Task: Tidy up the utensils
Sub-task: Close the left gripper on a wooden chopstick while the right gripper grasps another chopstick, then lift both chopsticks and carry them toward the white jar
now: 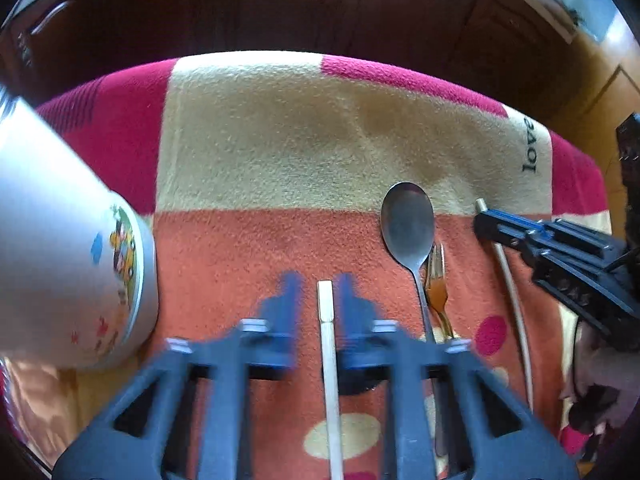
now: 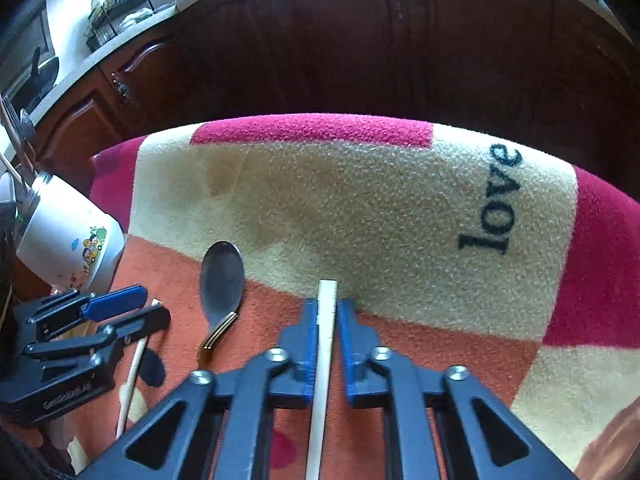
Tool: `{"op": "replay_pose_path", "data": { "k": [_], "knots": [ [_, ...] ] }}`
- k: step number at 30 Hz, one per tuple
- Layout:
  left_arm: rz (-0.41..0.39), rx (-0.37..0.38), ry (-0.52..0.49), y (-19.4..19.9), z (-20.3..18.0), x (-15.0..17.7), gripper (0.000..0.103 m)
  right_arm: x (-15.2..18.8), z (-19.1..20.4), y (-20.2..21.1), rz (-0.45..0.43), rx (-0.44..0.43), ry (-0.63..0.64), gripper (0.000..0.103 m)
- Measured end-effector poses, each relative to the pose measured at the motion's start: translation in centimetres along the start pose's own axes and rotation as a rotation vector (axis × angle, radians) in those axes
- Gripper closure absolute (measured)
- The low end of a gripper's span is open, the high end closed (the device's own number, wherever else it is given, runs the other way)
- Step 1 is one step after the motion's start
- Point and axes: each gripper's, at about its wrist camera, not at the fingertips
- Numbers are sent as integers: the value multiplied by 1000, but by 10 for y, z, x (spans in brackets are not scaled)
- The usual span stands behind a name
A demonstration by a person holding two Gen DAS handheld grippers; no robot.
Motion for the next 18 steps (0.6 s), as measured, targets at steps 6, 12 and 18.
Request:
{"op": "replay_pose_path", "data": {
  "k": [6,12,18],
  "knots": [
    [2,172,83,29,28,13,97,19,-10,46,-88,-117,-55,96],
    [-95,269,92,89,40,35,97,41,-4,98,-177,-174,-60,96],
    [-172,296,95,141,41,55,98,54,21,145,-244,-189,-2,96]
  ]
}}
Point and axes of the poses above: each gripper's, at about its wrist camera, not at the fingertips, and y roughly against the way its jaws point, z to its left, x to its underside, and after that the axes turned 5 degrees about z, right-handed
